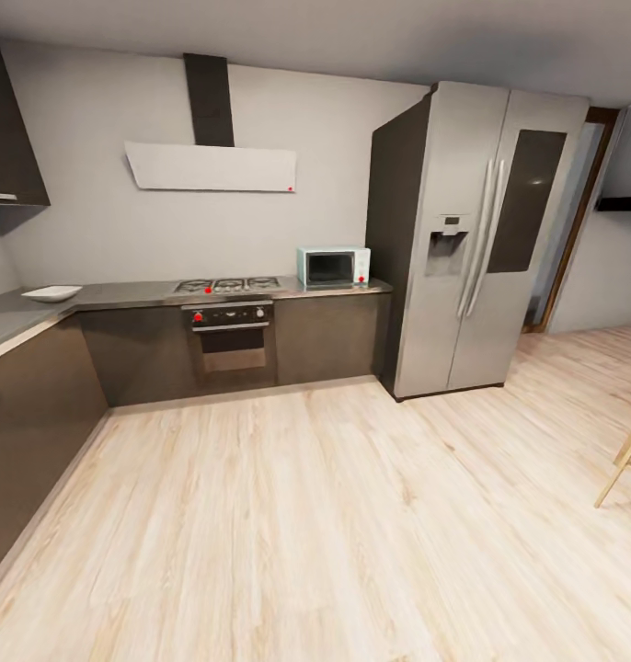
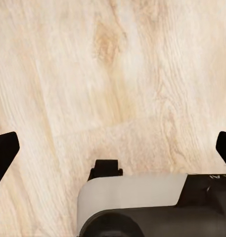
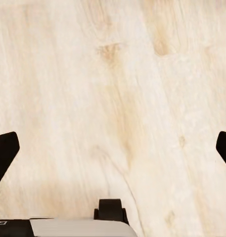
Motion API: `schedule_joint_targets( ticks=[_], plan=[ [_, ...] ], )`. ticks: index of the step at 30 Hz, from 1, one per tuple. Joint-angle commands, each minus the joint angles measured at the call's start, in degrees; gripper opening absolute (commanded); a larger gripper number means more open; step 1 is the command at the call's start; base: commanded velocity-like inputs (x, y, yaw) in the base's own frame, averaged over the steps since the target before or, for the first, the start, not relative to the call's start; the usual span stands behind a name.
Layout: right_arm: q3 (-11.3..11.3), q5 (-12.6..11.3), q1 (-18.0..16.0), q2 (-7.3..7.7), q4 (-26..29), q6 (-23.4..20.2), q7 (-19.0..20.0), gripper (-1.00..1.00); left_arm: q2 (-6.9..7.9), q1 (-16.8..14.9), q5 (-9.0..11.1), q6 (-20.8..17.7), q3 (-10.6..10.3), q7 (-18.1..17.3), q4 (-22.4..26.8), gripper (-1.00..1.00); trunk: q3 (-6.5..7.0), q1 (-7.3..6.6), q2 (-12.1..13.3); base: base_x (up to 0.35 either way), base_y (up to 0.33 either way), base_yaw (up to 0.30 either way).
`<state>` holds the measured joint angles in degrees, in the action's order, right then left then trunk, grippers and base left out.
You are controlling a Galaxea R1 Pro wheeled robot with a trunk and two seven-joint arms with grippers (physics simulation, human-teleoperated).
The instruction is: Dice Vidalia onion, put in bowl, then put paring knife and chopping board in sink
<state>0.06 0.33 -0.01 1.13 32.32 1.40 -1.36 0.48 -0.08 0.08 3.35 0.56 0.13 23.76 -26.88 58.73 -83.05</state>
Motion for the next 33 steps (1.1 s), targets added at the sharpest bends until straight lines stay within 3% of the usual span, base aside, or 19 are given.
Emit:
schedule_joint_targets(
  ticks=[1,4,9,12,17,33],
  plan=[
    [0.0,0.0,0.0,0.00,1.7,0.1,-0.1,1.00,0.03,0.0,0.0,0.2,0.1,0.0,1.5,1.00,-0.05,0.00,0.0,0.010,-0.010,0.000],
    [-0.1,0.0,0.0,0.01,6.7,0.2,0.0,1.00,0.01,0.0,0.0,0.2,0.1,0.0,6.6,1.00,-0.05,0.00,0.0,0.004,-0.004,0.000],
    [-0.1,-0.1,-0.1,-0.01,8.6,1.7,0.1,1.00,0.04,0.0,0.0,0.3,0.0,-0.1,8.0,1.00,-0.05,0.00,0.0,0.000,0.000,0.000],
    [-0.1,-0.4,-0.1,-0.25,6.2,9.0,0.0,1.00,0.41,0.0,0.0,2.4,0.0,-0.3,7.4,1.00,-0.05,0.00,0.0,0.000,0.000,0.000],
    [-0.1,-0.4,-0.1,-0.24,0.3,12.2,0.0,1.00,2.01,0.0,0.2,7.7,0.0,-0.1,4.0,1.00,-0.05,0.00,0.0,0.000,0.000,0.000],
    [-0.1,-0.4,-0.1,-0.34,-1.2,14.4,0.0,1.00,2.25,0.0,2.2,9.7,0.1,0.0,2.3,1.00,-0.05,0.00,0.0,0.000,0.000,0.185]
  ],
)
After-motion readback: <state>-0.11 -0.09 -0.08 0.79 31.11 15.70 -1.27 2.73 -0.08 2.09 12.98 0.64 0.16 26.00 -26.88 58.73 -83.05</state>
